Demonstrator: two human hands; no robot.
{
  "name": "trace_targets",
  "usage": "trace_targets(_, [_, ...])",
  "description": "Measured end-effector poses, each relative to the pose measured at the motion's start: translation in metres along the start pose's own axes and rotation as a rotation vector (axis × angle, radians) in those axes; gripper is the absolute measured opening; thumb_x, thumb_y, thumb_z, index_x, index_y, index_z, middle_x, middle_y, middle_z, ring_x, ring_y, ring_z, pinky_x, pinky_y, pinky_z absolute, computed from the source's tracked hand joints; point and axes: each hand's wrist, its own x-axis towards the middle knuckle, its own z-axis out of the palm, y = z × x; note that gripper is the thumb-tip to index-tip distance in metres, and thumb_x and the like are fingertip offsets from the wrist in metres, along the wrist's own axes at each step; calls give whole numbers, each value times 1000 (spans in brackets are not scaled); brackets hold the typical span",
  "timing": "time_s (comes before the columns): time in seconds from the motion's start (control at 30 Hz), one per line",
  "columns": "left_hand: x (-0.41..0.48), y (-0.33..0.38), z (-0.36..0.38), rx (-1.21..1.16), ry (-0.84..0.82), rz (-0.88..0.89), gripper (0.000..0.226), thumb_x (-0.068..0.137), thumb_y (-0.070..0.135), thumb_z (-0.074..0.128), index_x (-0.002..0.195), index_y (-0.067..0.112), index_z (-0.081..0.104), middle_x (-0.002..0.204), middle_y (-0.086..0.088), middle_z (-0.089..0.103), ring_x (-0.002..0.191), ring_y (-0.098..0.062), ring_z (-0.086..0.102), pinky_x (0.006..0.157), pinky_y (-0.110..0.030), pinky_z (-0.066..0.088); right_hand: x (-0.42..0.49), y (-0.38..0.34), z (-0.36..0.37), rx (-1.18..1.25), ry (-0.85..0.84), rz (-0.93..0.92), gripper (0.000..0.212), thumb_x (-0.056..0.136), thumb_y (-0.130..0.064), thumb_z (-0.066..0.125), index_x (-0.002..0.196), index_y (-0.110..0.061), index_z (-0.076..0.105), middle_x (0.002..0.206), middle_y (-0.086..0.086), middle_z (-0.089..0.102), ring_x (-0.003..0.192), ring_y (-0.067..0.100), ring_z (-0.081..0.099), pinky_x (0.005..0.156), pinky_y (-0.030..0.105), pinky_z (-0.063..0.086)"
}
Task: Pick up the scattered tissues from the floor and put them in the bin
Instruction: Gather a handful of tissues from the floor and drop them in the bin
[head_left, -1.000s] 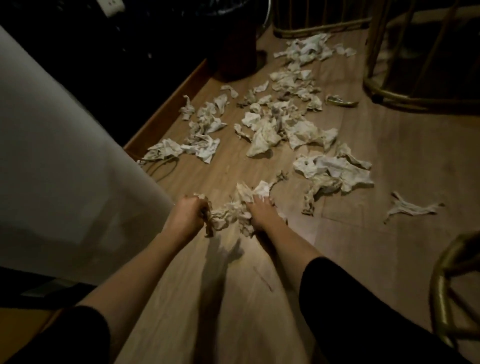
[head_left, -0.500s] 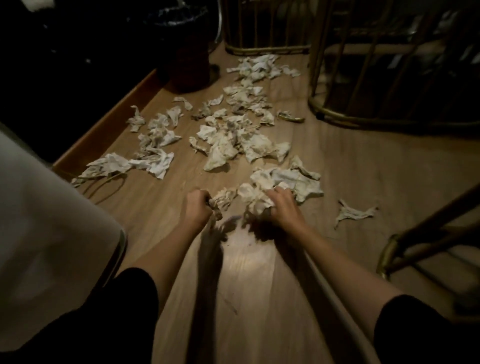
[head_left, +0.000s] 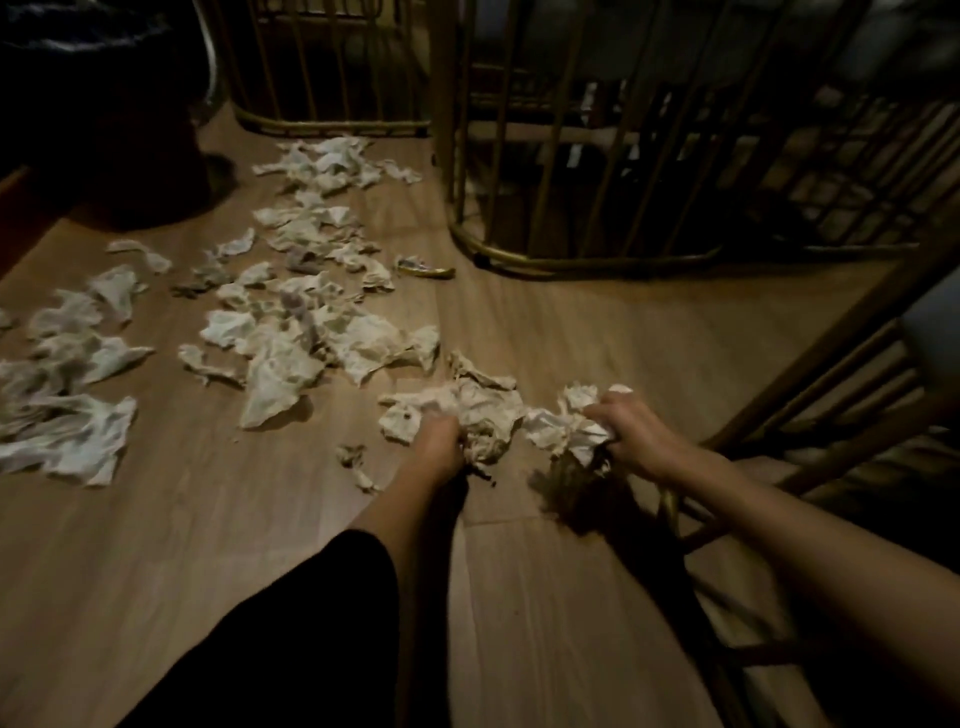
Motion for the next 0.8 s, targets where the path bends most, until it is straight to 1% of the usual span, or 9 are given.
trace_targets(0.03, [-3, 0, 2, -32, -6, 2, 19, 78, 6, 52, 86, -2, 69, 101, -24, 67, 85, -32, 61, 67, -30, 42, 2, 2, -3, -17, -31, 13, 22, 72, 10, 55, 83, -9, 58, 89, 16, 57, 85, 32, 53, 67, 32, 31])
trace_targets(0.1, [-15, -1, -3, -95, -36, 17, 18, 79, 2, 52, 83, -4, 68, 93, -25, 68, 77, -29, 59, 64, -31, 40, 7, -1, -16, -15, -64, 75, 22, 75, 8, 56, 91, -6, 61, 94, 17, 59, 90, 33, 53, 70, 31, 30])
trace_targets(0.27, [-25, -9, -59, -146, 27, 138, 17, 75, 0, 57, 89, -1, 66, 96, -22, 64, 90, -34, 60, 67, -28, 38, 7, -6, -39, 121, -16, 383, 36, 75, 4, 58, 108, -8, 62, 111, 20, 62, 108, 36, 55, 86, 36, 43])
trace_targets(0.43, [29, 3, -103, -53, -19, 291, 43, 75, 2, 60, 117, 11, 56, 110, -22, 62, 103, -38, 59, 79, -39, 47, 12, -1, 0, 310, 79, 702, 28, 81, -7, 56, 106, -18, 62, 115, 14, 62, 110, 32, 55, 92, 38, 45])
trace_targets(0.53, [63, 14, -88, 3, -131, 283, 84, 74, -1, 63, 143, 31, 25, 139, -21, 37, 119, -42, 48, 91, -45, 49, 23, -3, 57, 383, 53, 797, 43, 84, -14, 51, 126, -20, 50, 139, 14, 42, 126, 33, 38, 105, 39, 35])
trace_targets(0.6, [82, 17, -68, -3, -213, 223, 105, 73, -5, 65, 147, 39, 6, 154, -25, 7, 131, -44, 38, 95, -45, 49, 27, -10, 93, 348, 26, 725, 53, 86, -19, 52, 137, -24, 38, 148, 12, 30, 134, 36, 27, 111, 44, 29])
trace_targets(0.63, [91, 18, -57, 4, -268, 197, 109, 72, -2, 69, 147, 40, 2, 155, -26, -1, 132, -44, 37, 96, -44, 48, 28, -11, 105, 314, 43, 691, 57, 86, -18, 54, 139, -24, 35, 149, 13, 28, 136, 38, 25, 112, 46, 28])
trace_targets(0.7, [102, 18, -36, 80, -353, 185, 102, 69, 10, 76, 147, 33, 14, 151, -26, 10, 126, -46, 41, 99, -45, 46, 31, -10, 118, 266, 104, 699, 60, 84, -8, 57, 140, -17, 37, 149, 19, 31, 135, 40, 26, 111, 47, 29])
trace_targets(0.8, [92, 18, -10, 119, -243, 238, 50, 76, 10, 64, 123, 16, 47, 131, -20, 35, 113, -41, 47, 92, -44, 44, 28, -11, 121, 242, 166, 713, 63, 74, 14, 53, 133, -9, 47, 139, 23, 43, 124, 39, 37, 104, 42, 37])
